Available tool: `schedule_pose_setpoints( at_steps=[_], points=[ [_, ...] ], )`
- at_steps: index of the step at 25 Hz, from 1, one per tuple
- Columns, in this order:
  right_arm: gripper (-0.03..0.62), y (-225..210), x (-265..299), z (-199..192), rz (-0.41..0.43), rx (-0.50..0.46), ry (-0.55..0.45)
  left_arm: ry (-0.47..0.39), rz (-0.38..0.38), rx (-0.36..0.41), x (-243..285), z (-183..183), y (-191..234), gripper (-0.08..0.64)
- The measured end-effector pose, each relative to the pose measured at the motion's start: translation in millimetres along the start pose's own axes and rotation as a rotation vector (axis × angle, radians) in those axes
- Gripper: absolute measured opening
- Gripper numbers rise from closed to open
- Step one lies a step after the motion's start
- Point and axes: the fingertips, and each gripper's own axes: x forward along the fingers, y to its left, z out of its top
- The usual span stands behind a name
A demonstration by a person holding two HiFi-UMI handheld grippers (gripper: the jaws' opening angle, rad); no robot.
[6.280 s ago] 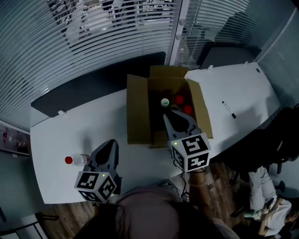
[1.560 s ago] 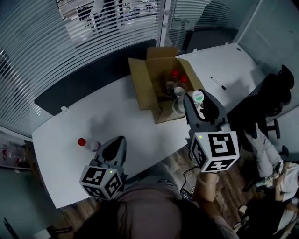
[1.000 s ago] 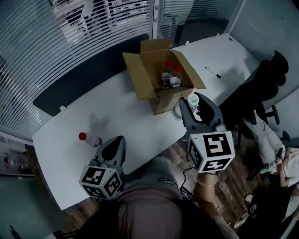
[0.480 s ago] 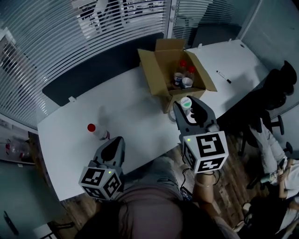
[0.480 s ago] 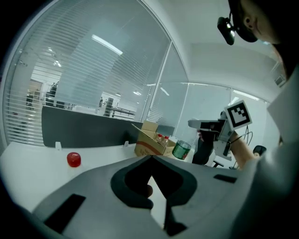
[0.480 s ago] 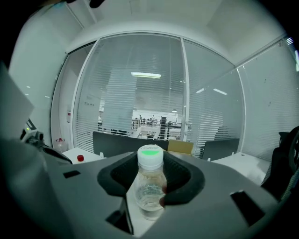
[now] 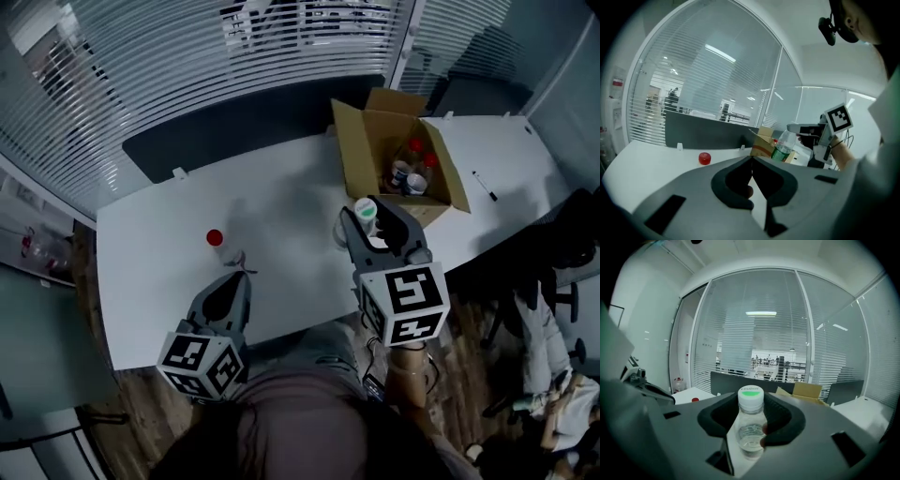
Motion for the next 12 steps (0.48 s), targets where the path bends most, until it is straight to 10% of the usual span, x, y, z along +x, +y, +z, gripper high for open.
schedule_pose_setpoints(
  at_steps=[12],
  points=[
    [0.178,61,44,-3,0.21,-0.038,0.018,-0.048,0.165,-0.053,-29,2,31,0.009]
  ],
)
